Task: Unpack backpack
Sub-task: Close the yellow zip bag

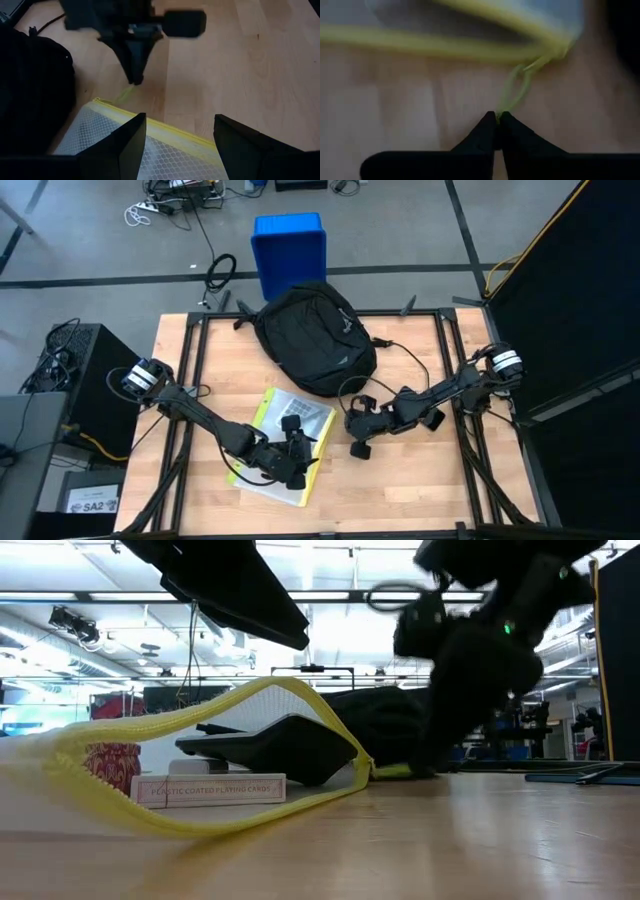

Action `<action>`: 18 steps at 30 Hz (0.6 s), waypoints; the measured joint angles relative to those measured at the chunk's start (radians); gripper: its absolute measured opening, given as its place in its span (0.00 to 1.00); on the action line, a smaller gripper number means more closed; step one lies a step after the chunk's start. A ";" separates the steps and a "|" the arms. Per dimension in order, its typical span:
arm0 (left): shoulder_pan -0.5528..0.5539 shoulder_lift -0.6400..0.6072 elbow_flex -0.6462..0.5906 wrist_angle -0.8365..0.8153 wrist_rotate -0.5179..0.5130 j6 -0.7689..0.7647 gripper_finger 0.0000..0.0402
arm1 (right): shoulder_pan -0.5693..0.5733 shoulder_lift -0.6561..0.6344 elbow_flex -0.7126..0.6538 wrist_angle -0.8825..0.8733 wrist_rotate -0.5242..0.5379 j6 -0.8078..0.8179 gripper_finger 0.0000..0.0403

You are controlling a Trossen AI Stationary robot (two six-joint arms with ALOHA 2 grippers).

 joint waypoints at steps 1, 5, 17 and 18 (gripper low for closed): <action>0.000 0.000 0.000 0.001 0.000 0.000 0.50 | 0.003 -0.008 0.001 0.006 0.003 0.000 0.00; 0.001 0.000 0.000 0.073 0.000 0.056 0.50 | 0.021 -0.041 0.001 0.011 0.007 -0.001 0.00; 0.040 0.061 0.002 0.264 -0.002 0.285 0.50 | 0.031 -0.060 0.003 0.043 -0.002 -0.004 0.00; 0.050 0.072 0.002 0.268 -0.006 0.288 0.50 | 0.031 -0.060 0.003 0.047 -0.006 -0.007 0.00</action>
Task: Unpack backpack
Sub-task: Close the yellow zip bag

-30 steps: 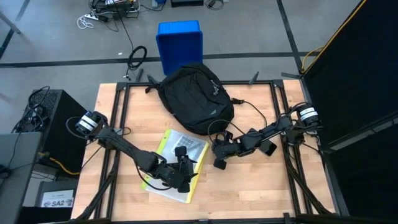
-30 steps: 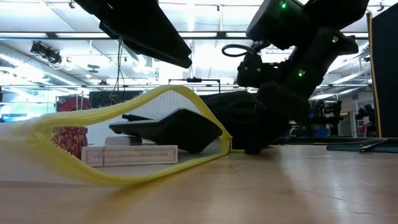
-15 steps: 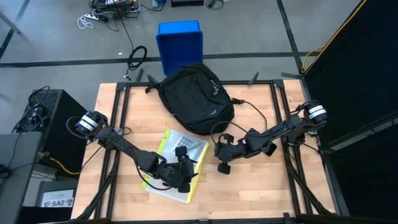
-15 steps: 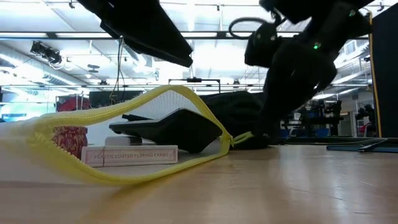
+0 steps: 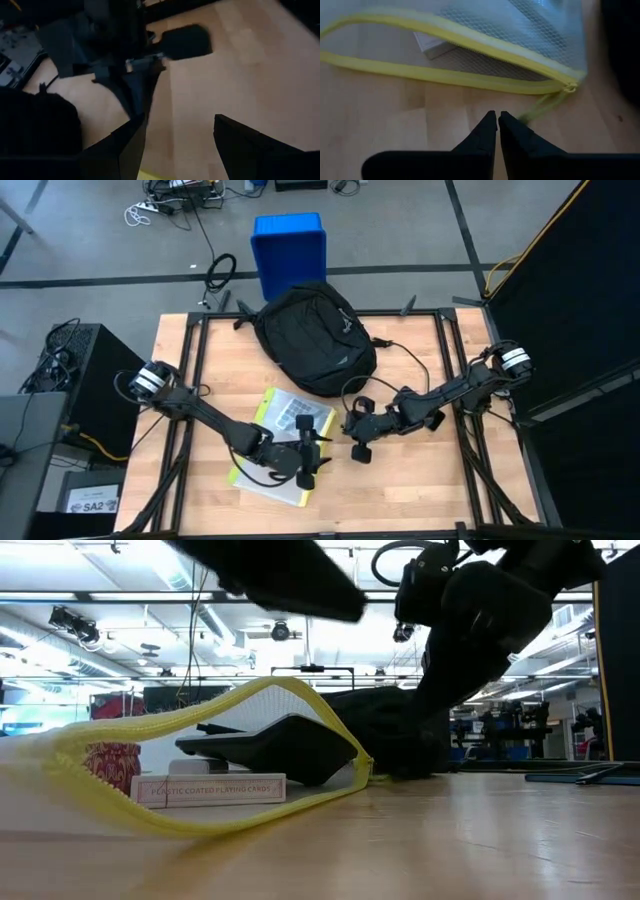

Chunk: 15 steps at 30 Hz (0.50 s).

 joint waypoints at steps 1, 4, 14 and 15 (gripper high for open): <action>0.008 0.006 0.000 -0.001 -0.001 0.000 0.50 | -0.001 0.000 0.000 0.007 -0.013 -0.002 0.00; 0.027 0.032 0.000 -0.007 -0.004 -0.001 0.50 | -0.005 -0.001 0.001 0.008 -0.024 -0.001 0.00; 0.032 0.033 -0.001 0.002 -0.005 -0.004 0.50 | -0.059 0.091 0.002 -0.026 -0.055 0.008 0.11; 0.032 0.033 -0.001 0.002 -0.005 -0.004 0.50 | -0.064 0.113 0.002 -0.027 -0.058 0.008 0.14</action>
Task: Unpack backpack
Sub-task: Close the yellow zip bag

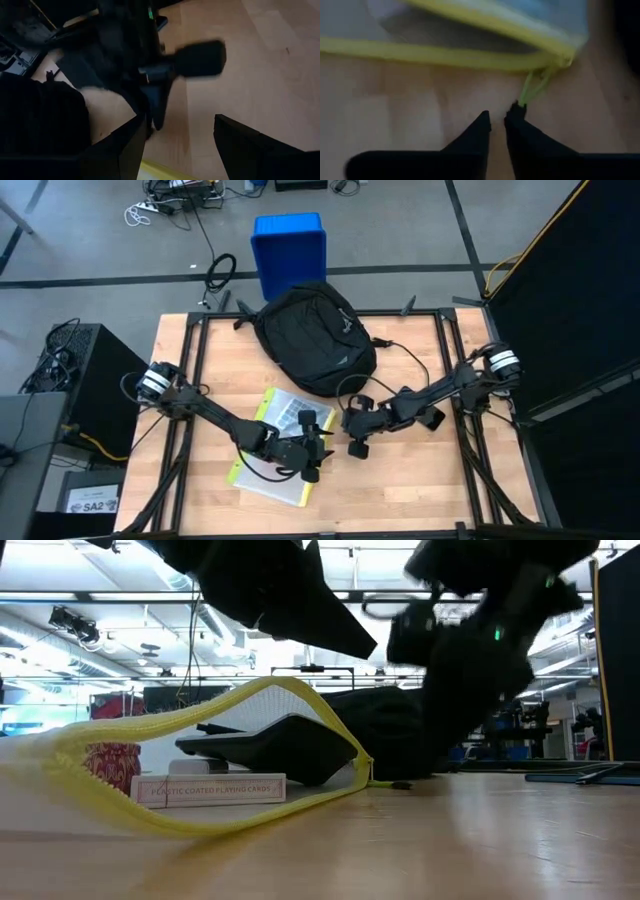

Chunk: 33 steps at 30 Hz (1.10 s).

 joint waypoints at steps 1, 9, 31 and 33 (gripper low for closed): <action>0.000 0.000 0.000 -0.002 0.000 0.000 0.50 | -0.005 0.020 0.000 0.001 0.001 0.001 0.17; 0.000 0.000 0.000 -0.008 0.000 -0.003 0.50 | -0.038 0.070 0.005 0.035 0.001 0.005 0.40; -0.003 0.000 0.000 -0.010 0.003 -0.003 0.50 | -0.110 -0.021 -0.002 0.021 0.060 -0.133 0.49; -0.003 0.000 0.000 -0.010 0.003 -0.003 0.50 | -0.127 -0.010 -0.001 0.028 0.044 -0.134 0.51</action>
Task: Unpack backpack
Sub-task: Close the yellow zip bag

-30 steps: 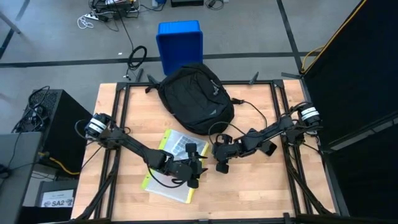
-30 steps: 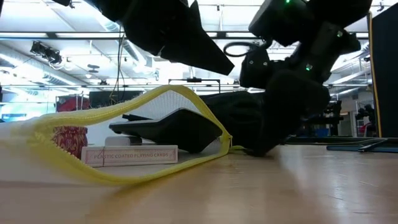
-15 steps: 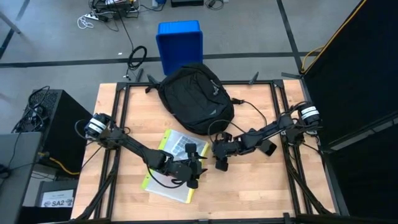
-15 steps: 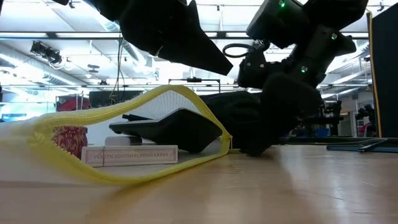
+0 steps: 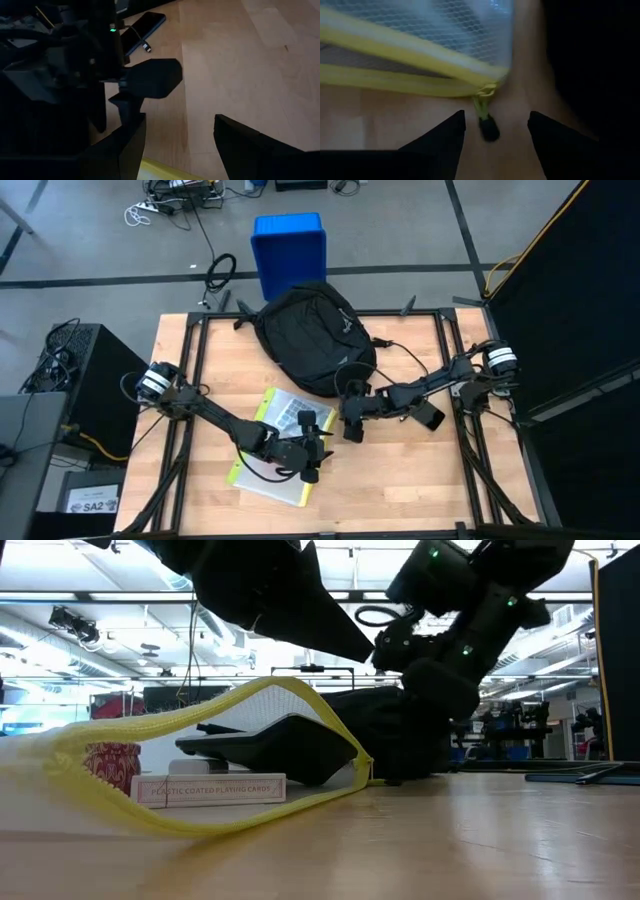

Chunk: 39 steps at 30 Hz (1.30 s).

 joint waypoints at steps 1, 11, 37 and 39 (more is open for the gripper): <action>0.000 0.000 0.000 0.000 0.000 0.000 0.50 | -0.006 0.006 0.001 0.001 -0.017 -0.001 0.51; 0.000 -0.002 -0.001 -0.002 0.009 -0.001 0.50 | -0.025 0.121 0.010 0.024 -0.072 0.007 0.48; 0.000 -0.002 -0.001 0.001 0.011 -0.020 0.50 | 0.119 -0.117 -0.004 -0.041 -0.128 -0.041 0.00; 0.000 -0.002 -0.001 0.002 0.011 -0.020 0.50 | 0.129 -0.138 -0.004 -0.037 -0.128 -0.041 0.00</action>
